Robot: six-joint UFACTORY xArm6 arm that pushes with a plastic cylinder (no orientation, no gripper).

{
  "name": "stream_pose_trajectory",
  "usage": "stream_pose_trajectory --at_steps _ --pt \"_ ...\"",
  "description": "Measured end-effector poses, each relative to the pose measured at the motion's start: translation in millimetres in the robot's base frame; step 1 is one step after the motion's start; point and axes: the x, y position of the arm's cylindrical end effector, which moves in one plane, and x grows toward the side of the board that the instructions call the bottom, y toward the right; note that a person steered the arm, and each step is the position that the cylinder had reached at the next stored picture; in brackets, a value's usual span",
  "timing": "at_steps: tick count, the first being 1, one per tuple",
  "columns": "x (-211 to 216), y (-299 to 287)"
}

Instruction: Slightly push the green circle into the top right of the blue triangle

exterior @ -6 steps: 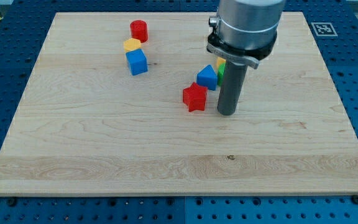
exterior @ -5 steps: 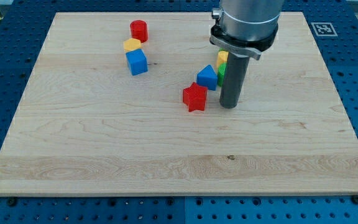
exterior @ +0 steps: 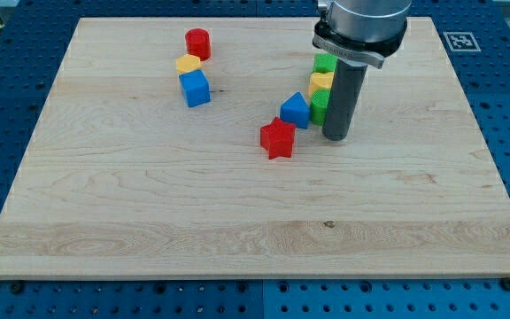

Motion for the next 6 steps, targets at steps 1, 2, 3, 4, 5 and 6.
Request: stream_pose_trajectory --at_steps 1,2,3,4,5,6 --pt "-2.4 0.0" --pt "-4.2 0.0" --pt "-4.3 0.0" --pt "-11.1 0.0" --pt "-13.7 0.0" --pt "-19.4 0.0"
